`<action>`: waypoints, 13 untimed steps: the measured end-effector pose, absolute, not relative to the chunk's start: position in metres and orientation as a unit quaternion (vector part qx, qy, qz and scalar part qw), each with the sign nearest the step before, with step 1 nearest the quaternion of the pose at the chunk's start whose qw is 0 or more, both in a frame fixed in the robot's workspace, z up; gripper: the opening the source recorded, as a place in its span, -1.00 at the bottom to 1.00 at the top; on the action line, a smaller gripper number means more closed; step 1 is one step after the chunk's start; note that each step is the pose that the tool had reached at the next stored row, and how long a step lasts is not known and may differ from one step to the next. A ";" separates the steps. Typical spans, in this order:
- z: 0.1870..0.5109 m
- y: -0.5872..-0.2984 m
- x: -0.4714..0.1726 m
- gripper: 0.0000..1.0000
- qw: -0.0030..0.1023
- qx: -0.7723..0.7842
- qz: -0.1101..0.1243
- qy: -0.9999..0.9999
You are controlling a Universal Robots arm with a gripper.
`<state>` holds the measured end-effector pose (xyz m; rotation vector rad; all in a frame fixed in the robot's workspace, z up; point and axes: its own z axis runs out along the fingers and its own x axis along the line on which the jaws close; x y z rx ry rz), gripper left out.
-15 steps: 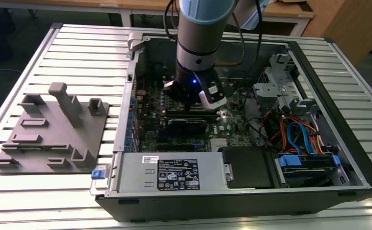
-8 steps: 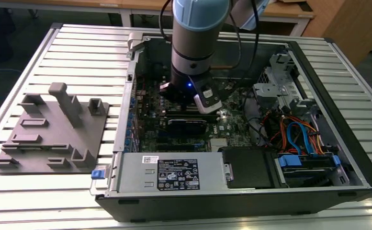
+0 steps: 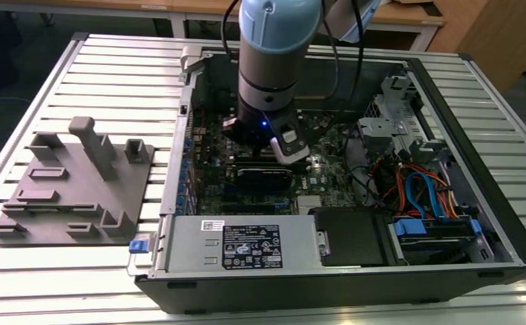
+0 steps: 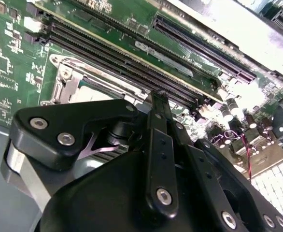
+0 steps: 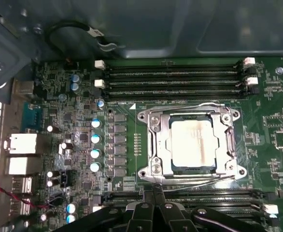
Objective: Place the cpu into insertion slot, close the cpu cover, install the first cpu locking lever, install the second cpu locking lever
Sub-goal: 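Install the second cpu locking lever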
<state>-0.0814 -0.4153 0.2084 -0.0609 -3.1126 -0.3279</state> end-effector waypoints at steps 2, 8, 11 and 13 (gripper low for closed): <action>0.208 -0.416 -0.082 -0.79 0.006 -0.019 -0.112 -0.994; 0.205 -0.422 -0.083 -0.79 0.006 -0.019 -0.120 -0.993; 0.204 -0.425 -0.083 -0.79 0.006 -0.019 -0.127 -0.992; 0.203 -0.427 -0.083 -0.79 0.006 -0.019 -0.133 -0.991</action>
